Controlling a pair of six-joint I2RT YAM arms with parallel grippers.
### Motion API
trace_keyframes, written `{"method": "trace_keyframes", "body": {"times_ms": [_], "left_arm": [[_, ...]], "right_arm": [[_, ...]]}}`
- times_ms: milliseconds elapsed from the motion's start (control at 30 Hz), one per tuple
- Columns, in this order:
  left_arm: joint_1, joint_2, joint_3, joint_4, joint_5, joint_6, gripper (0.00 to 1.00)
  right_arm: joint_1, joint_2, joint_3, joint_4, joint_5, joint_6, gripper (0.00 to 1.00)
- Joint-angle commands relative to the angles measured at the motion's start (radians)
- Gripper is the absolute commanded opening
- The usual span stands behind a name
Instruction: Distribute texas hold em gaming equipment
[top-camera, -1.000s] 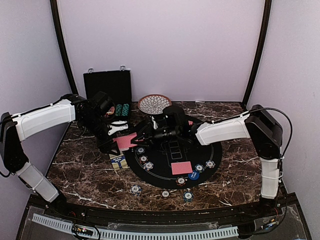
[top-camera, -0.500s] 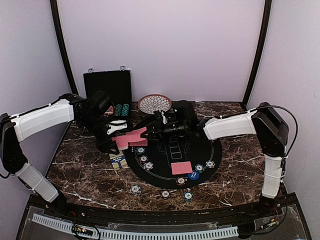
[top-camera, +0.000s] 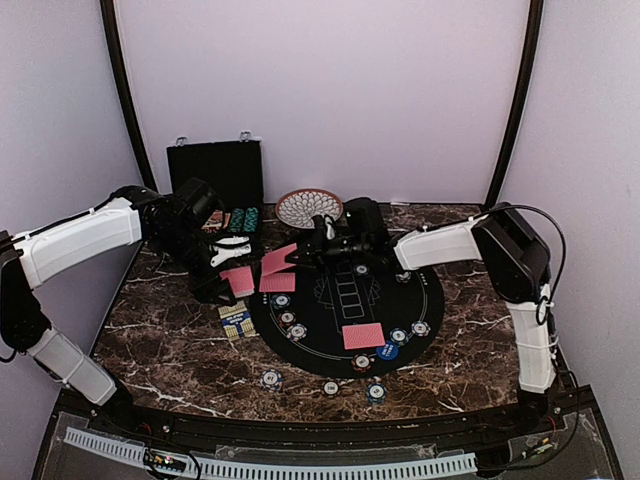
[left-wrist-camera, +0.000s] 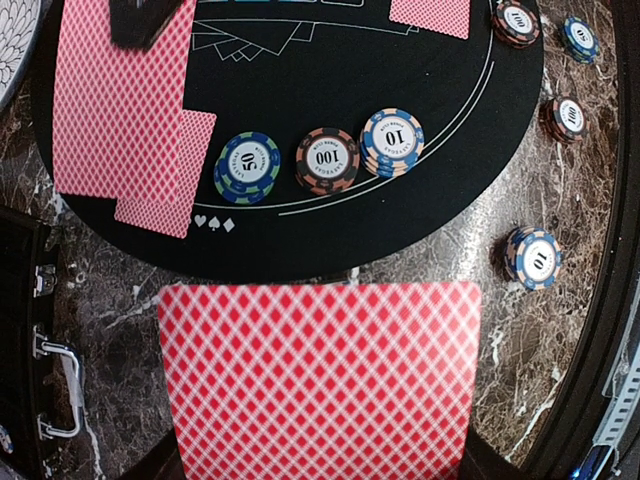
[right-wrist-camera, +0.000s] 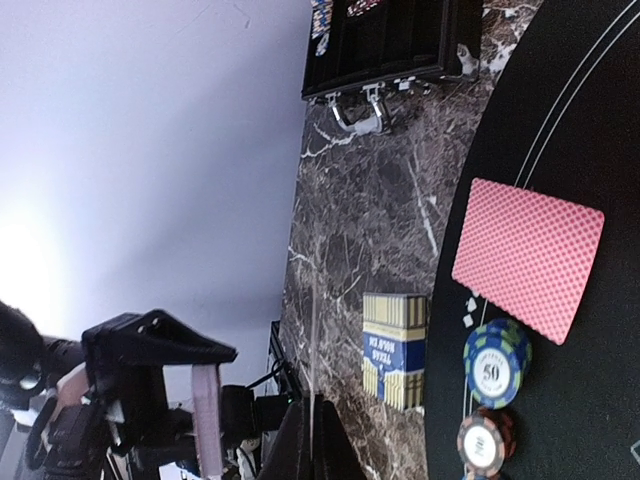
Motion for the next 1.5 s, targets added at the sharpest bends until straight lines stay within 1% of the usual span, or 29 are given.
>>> {"method": "trace_keyframes", "body": {"times_ms": [0,167,333,500,700,767,900,1000,1200,1467], "left_arm": [[-0.004,-0.041,0.003,-0.026,0.01,0.007,0.0],[-0.004,-0.047,0.003,-0.031,0.008,0.007,0.0],[-0.005,-0.048,0.001,-0.032,0.01,0.004,0.0],[-0.005,-0.048,0.001,-0.033,0.015,0.001,0.0],[-0.005,-0.049,-0.002,-0.03,0.021,0.0,0.0],[-0.005,-0.049,0.0,-0.031,0.022,0.0,0.0],[-0.005,-0.052,0.0,-0.034,0.024,0.0,0.0],[-0.005,-0.053,0.001,-0.033,0.026,0.001,0.0],[-0.003,-0.043,0.008,-0.032,0.033,-0.003,0.0],[-0.005,-0.033,0.024,-0.04,0.036,-0.005,0.0]], "right_arm": [[0.002,0.118,0.131,0.009,0.011,0.002,0.0],[0.002,0.228,0.247,-0.03,0.043,0.002,0.0],[0.002,0.298,0.331,-0.107,0.083,-0.028,0.0],[0.002,0.307,0.363,-0.212,0.153,-0.093,0.09],[0.002,0.31,0.387,-0.289,0.17,-0.13,0.2],[0.003,0.306,0.393,-0.308,0.17,-0.142,0.27],[0.003,0.277,0.402,-0.405,0.206,-0.201,0.42],[0.004,0.243,0.401,-0.483,0.252,-0.257,0.5],[0.005,0.205,0.386,-0.58,0.312,-0.326,0.56],[0.006,0.234,0.386,-0.565,0.271,-0.313,0.57]]}}
